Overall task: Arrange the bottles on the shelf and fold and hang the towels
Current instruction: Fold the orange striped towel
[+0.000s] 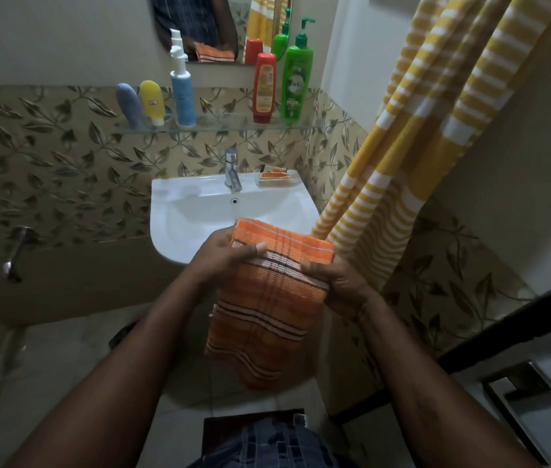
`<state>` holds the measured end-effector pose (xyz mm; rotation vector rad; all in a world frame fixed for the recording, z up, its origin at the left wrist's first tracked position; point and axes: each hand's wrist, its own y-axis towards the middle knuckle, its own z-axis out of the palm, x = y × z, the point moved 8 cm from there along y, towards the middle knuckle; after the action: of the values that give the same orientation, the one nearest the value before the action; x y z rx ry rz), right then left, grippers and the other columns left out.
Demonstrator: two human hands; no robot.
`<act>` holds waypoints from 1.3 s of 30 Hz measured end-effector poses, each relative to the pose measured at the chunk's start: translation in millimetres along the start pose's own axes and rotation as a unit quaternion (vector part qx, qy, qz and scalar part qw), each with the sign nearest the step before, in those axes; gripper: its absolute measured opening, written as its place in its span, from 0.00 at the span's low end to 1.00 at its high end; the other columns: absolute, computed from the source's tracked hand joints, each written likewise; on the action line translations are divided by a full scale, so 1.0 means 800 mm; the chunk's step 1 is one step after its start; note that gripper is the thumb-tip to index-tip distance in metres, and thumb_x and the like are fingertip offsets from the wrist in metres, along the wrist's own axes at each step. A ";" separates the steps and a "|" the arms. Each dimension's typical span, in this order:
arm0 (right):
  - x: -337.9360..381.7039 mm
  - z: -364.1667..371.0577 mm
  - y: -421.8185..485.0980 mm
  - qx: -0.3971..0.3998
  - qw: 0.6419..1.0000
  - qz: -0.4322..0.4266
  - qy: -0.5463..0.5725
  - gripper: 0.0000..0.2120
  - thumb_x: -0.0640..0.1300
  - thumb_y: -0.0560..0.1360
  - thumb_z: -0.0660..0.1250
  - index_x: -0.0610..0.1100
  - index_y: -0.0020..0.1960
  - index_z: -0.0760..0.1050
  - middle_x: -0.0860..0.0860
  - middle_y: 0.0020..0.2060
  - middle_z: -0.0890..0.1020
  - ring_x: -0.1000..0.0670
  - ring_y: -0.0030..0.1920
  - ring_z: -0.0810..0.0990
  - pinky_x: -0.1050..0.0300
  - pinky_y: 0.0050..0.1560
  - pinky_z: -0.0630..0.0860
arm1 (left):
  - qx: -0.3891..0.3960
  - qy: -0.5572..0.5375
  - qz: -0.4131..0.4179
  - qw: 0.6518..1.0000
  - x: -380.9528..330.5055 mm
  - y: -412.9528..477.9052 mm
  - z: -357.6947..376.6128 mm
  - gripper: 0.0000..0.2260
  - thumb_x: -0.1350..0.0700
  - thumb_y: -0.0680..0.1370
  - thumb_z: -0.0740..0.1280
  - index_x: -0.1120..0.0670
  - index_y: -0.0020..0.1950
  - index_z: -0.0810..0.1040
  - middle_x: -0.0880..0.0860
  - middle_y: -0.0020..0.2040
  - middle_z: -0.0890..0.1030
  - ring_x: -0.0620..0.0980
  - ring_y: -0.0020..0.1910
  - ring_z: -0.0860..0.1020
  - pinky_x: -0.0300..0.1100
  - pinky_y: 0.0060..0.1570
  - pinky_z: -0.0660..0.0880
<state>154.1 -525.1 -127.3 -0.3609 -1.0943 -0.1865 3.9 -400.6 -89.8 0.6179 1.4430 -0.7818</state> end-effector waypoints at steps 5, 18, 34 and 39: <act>0.013 -0.004 0.003 -0.017 0.997 -0.036 0.068 0.31 0.43 0.74 0.74 0.32 0.73 0.71 0.30 0.71 0.75 0.31 0.69 0.75 0.36 0.71 0.74 | 0.066 0.041 -0.031 0.996 0.014 -0.015 0.002 0.20 0.61 0.73 0.78 0.54 0.65 0.81 0.55 0.59 0.87 0.56 0.58 0.86 0.56 0.63 0.81; -0.008 0.009 -0.015 0.000 0.998 -0.063 0.024 0.32 0.41 0.74 0.76 0.34 0.74 0.70 0.32 0.70 0.76 0.30 0.70 0.75 0.32 0.73 0.70 | 0.026 -0.035 -0.003 0.999 -0.015 -0.012 0.008 0.19 0.61 0.73 0.76 0.56 0.63 0.79 0.57 0.56 0.87 0.60 0.56 0.86 0.52 0.56 0.82; -0.024 -0.006 -0.036 -0.055 0.998 -0.044 -0.003 0.28 0.34 0.68 0.76 0.34 0.67 0.76 0.36 0.58 0.84 0.36 0.57 0.82 0.41 0.59 0.82 | 0.010 -0.064 -0.036 0.997 -0.014 -0.012 -0.003 0.24 0.67 0.71 0.75 0.57 0.66 0.77 0.58 0.58 0.87 0.60 0.57 0.86 0.50 0.52 0.83; -0.009 -0.001 -0.038 0.009 0.998 -0.052 0.021 0.35 0.37 0.70 0.78 0.35 0.74 0.69 0.34 0.64 0.80 0.37 0.59 0.83 0.41 0.59 0.82 | 0.034 -0.053 -0.031 0.998 -0.015 -0.008 0.010 0.37 0.77 0.74 0.69 0.52 0.78 0.65 0.61 0.63 0.83 0.59 0.58 0.85 0.50 0.49 0.84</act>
<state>141.8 -553.4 -128.0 -0.2831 -1.0744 -0.2753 4.4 -409.2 -76.7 0.5767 1.3487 -0.9031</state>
